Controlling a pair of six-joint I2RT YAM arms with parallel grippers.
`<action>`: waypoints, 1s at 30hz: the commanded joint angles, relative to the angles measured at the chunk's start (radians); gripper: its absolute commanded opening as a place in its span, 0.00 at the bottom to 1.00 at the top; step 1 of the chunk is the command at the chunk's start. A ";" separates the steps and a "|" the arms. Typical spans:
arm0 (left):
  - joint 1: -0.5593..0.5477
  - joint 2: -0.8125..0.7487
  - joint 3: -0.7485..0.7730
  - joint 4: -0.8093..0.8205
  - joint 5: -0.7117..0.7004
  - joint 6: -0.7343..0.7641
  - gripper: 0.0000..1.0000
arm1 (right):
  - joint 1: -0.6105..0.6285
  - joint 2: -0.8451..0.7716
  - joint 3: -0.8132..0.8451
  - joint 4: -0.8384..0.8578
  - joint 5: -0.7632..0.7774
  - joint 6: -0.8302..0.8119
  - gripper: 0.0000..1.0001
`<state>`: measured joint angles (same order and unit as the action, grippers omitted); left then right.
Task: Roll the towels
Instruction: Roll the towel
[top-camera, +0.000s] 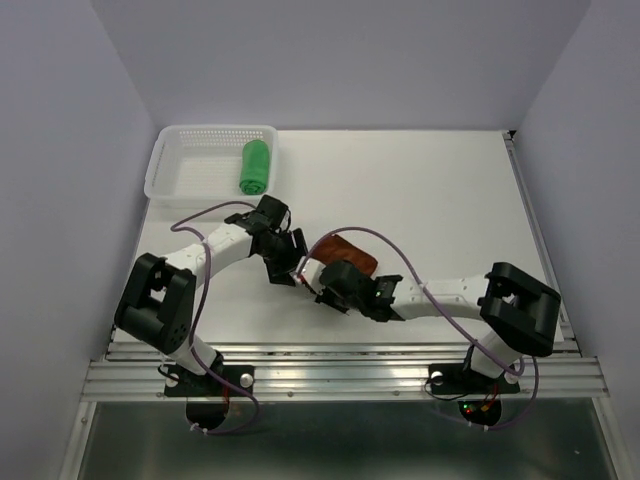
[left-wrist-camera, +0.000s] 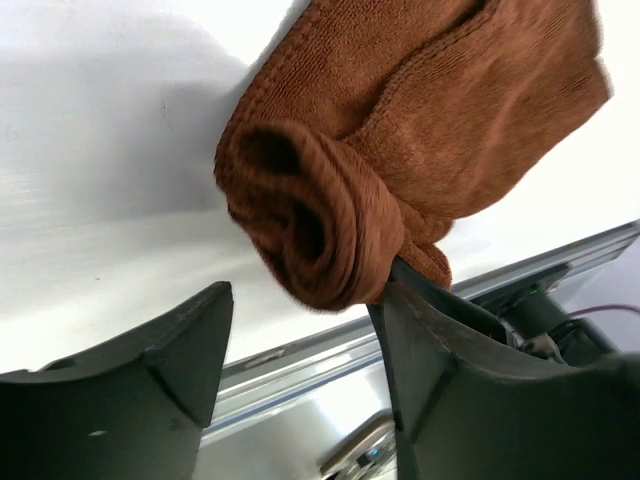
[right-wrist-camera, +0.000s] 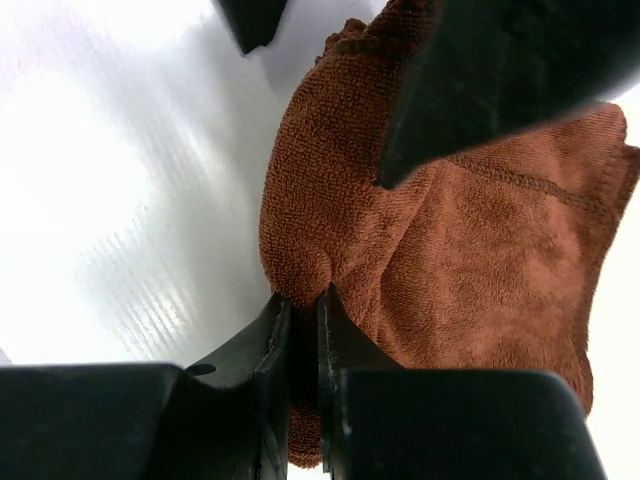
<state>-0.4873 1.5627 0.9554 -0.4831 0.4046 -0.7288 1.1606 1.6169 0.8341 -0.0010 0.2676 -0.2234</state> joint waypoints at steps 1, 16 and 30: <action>0.012 -0.084 0.003 0.027 -0.041 -0.006 0.74 | -0.117 -0.060 -0.023 -0.034 -0.283 0.128 0.01; 0.018 -0.148 -0.070 0.235 0.017 0.011 0.88 | -0.449 0.040 -0.021 0.044 -0.936 0.386 0.01; -0.005 -0.052 -0.116 0.394 0.068 0.017 0.91 | -0.650 0.284 0.097 0.059 -1.289 0.627 0.01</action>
<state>-0.4805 1.4864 0.8448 -0.1593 0.4534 -0.7197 0.5209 1.8515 0.9112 0.0719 -0.9504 0.3412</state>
